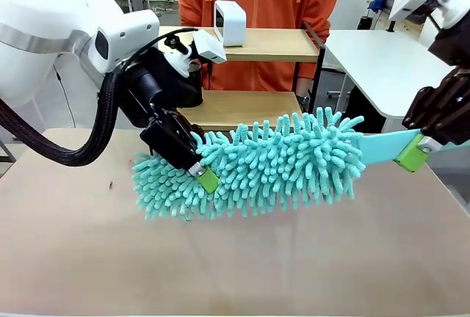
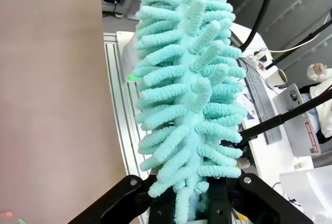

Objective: Clean the shelf.
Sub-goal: Hand the Duster back to the human.

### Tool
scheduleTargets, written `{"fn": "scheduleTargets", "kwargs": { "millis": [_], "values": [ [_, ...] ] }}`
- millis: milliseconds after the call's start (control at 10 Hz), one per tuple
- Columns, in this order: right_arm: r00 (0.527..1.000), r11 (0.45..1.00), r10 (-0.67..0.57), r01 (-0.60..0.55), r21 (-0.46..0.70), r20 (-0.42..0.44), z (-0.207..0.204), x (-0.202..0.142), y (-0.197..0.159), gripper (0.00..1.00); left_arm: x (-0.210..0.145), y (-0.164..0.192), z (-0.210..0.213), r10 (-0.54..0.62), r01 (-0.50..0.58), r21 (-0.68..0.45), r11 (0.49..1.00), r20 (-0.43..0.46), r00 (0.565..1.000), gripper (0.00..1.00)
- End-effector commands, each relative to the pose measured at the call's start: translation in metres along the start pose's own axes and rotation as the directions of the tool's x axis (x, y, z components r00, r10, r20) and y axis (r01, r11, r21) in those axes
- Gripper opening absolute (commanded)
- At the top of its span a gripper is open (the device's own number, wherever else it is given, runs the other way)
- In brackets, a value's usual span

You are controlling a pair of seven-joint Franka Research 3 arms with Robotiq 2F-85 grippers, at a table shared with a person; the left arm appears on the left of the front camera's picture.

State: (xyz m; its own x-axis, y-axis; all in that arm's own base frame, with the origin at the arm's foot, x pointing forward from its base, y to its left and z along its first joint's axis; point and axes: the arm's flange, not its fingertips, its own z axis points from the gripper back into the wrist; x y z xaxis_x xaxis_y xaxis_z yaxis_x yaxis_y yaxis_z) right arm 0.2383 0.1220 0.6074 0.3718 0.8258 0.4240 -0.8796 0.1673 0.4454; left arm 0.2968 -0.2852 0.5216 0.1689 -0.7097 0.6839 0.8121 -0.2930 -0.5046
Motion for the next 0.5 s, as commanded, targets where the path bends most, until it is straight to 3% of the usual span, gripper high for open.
{"fn": "scheduleTargets", "kwargs": {
  "millis": [0,100,200,300,400],
  "values": [
    [1.000,1.000,-0.003,0.003,0.012,0.027,0.007,-0.005,-0.003,0.71,-0.006,0.000,0.001,-0.016,0.016,0.006,1.000,-0.003,1.000,0.00],
    [0.998,1.000,-0.018,0.017,0.011,0.055,0.009,-0.007,-0.006,1.00,-0.007,0.001,0.002,-0.012,0.012,0.005,1.000,-0.002,1.000,0.00],
    [0.996,0.999,-0.034,0.032,0.018,0.087,0.011,-0.009,-0.008,0.74,-0.008,0.002,0.002,-0.005,0.005,0.006,1.000,-0.006,1.000,0.00],
    [0.990,0.998,-0.058,0.055,0.025,0.128,0.013,-0.012,-0.012,1.00,-0.009,0.003,0.002,-0.001,0.001,0.007,1.000,-0.011,1.000,0.00],
    [0.983,0.996,-0.082,0.078,0.029,0.162,0.016,-0.016,-0.015,1.00,-0.010,0.004,0.002,0.005,-0.004,0.013,1.000,-0.015,1.000,0.00]
  ]
}}
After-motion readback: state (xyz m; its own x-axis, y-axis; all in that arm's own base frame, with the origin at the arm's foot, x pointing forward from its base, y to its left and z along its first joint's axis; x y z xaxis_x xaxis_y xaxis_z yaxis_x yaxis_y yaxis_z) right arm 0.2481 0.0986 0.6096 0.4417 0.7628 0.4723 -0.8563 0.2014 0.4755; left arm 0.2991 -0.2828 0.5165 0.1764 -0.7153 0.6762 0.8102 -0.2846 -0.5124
